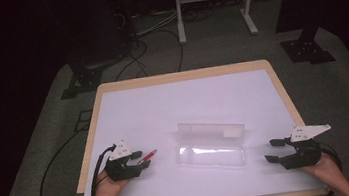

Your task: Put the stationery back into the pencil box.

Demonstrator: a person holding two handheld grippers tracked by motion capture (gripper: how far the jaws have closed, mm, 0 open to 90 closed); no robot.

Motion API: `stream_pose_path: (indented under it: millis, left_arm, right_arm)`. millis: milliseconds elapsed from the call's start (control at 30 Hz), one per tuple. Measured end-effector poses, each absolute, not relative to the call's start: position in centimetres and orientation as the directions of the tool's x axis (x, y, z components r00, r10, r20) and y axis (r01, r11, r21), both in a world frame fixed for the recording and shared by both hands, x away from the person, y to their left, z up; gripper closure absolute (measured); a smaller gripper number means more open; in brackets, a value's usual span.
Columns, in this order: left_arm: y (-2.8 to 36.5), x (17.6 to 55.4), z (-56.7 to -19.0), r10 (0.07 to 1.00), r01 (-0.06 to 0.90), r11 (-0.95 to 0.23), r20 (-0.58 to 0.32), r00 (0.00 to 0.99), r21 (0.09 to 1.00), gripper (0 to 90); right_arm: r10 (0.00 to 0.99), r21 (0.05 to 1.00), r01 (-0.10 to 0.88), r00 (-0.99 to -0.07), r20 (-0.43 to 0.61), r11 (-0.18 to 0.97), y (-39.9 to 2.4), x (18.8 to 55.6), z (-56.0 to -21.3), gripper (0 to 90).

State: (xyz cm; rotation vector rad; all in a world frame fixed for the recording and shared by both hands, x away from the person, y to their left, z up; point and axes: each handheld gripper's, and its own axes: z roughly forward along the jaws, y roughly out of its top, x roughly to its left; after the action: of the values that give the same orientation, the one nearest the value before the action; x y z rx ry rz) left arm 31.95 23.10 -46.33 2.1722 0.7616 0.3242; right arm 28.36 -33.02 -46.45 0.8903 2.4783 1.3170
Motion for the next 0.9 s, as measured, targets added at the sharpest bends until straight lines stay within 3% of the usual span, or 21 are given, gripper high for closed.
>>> stream_pose_path:
  millis: [633, 900]
  left_arm:
    - [23.19, 32.11, -46.83, 0.618, 0.425, -0.552, 0.01, 0.786, 0.717, 74.6]
    - [23.04, 31.99, -46.8, 0.626, 0.416, -0.561, 0.039, 0.778, 0.716, 78.7]
  right_arm:
    - [0.602, 0.809, 0.415, -0.793, 0.096, 0.417, -33.48, 28.12, -46.68, 33.0]
    - [0.601, 0.805, 0.411, -0.795, 0.087, 0.427, -33.4, 27.99, -46.85, 33.0]
